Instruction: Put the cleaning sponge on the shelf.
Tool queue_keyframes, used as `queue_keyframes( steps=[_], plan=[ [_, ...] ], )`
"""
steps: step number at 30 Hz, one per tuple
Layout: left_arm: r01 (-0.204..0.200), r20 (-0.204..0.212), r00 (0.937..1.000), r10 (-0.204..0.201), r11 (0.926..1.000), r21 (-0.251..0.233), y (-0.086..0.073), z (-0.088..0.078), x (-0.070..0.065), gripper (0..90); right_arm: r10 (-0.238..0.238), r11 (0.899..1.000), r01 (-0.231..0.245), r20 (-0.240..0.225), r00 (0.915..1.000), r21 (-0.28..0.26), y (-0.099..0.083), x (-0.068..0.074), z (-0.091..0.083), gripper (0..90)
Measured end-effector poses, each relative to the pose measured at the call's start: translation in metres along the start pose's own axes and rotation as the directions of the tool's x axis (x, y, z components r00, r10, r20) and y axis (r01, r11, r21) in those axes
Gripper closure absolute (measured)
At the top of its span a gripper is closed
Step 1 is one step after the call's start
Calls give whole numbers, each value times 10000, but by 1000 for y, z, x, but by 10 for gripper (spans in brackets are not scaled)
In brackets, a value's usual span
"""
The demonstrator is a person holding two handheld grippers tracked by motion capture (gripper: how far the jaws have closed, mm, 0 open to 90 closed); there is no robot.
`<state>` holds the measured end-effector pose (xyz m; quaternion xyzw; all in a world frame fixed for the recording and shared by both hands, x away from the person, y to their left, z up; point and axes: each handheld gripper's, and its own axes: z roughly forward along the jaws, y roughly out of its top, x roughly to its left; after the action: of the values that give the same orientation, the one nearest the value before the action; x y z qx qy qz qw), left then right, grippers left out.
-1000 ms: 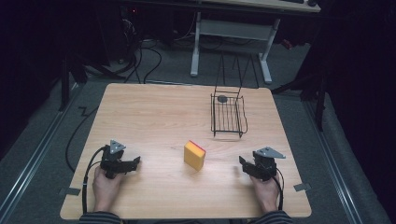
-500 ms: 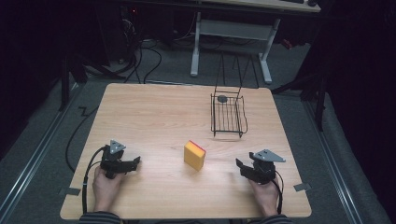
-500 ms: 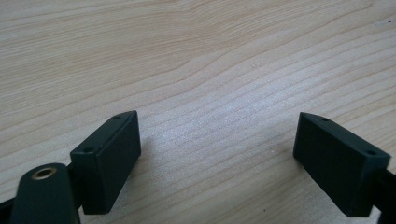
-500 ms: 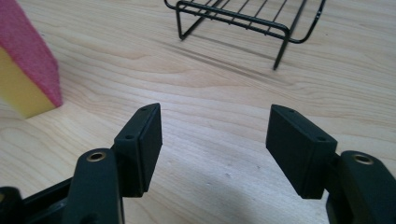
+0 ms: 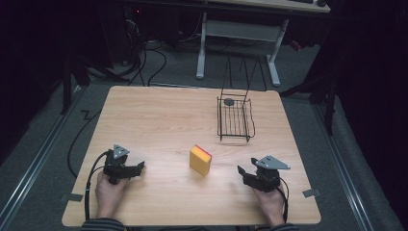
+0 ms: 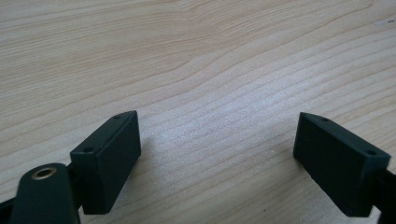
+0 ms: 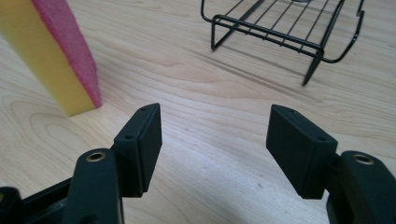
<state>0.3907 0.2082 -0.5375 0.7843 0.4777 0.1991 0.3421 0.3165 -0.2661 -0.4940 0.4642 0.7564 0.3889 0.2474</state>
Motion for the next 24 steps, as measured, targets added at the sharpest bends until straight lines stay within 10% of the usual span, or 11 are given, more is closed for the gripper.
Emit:
queue_keyframes(
  steps=[24],
  plan=[
    [2, -3, 10000, -2, 10000, -2, 0, 0, 0, 155, -911, 9958, 910, -1182, 9888, -63, 9, 35, 9, 359]
  ],
)
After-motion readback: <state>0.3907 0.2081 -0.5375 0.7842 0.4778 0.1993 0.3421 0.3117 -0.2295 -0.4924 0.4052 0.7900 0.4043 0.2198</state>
